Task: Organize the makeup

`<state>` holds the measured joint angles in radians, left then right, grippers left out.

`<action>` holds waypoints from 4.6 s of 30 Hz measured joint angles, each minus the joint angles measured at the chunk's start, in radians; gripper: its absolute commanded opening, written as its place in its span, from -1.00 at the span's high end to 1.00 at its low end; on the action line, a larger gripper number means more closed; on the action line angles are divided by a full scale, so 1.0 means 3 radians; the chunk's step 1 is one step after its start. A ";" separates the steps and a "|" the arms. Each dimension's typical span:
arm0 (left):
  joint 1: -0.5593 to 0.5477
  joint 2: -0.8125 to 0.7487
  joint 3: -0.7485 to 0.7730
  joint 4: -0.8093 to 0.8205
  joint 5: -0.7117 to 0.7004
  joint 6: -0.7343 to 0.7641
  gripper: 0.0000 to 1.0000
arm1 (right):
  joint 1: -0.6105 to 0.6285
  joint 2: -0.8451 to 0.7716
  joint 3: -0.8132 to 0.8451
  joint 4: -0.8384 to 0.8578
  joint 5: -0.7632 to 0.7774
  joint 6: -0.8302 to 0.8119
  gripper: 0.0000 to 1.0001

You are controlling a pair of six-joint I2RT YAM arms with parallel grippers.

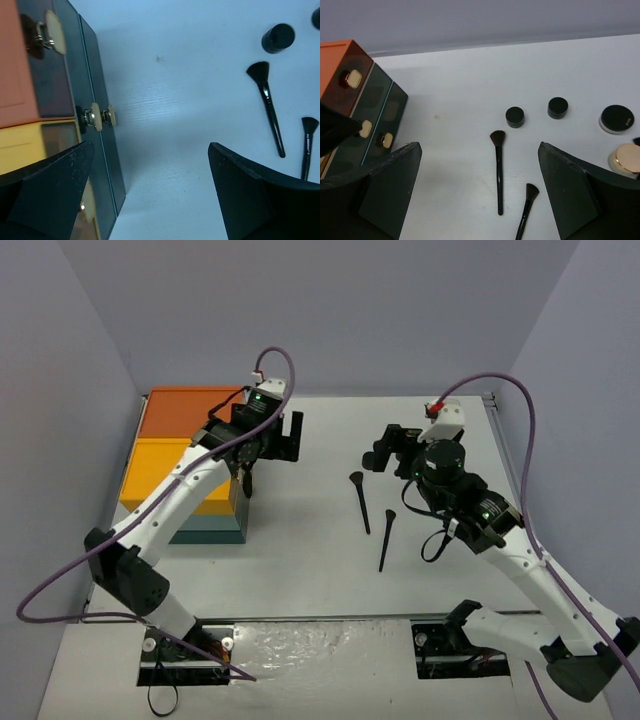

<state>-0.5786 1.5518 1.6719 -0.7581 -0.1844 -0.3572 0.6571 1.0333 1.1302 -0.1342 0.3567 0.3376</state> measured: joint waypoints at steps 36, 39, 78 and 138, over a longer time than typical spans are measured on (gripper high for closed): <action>-0.0032 0.1368 0.0184 -0.0158 -0.1257 -0.0581 -0.94 | 0.0000 -0.0608 -0.0452 -0.0470 0.0246 0.0052 -1.00; -0.0044 0.1367 0.0179 -0.0152 -0.1212 -0.0578 -0.94 | 0.0000 -0.0608 -0.0452 -0.0470 0.0247 0.0040 -1.00; -0.0517 0.1648 0.1082 -0.0417 -0.0587 -0.0655 -0.94 | 0.0000 -0.0604 -0.0593 -0.0574 0.0316 0.0139 -1.00; 0.0241 -0.1521 -0.0299 -0.0776 -0.0508 -0.0033 -0.94 | 0.0006 0.1099 -0.0152 -0.0143 -0.0294 0.0921 1.00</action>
<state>-0.5065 1.0955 1.5821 -0.9910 -0.3368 -0.3672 0.6588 1.3629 1.0846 -0.1770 0.2684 0.6140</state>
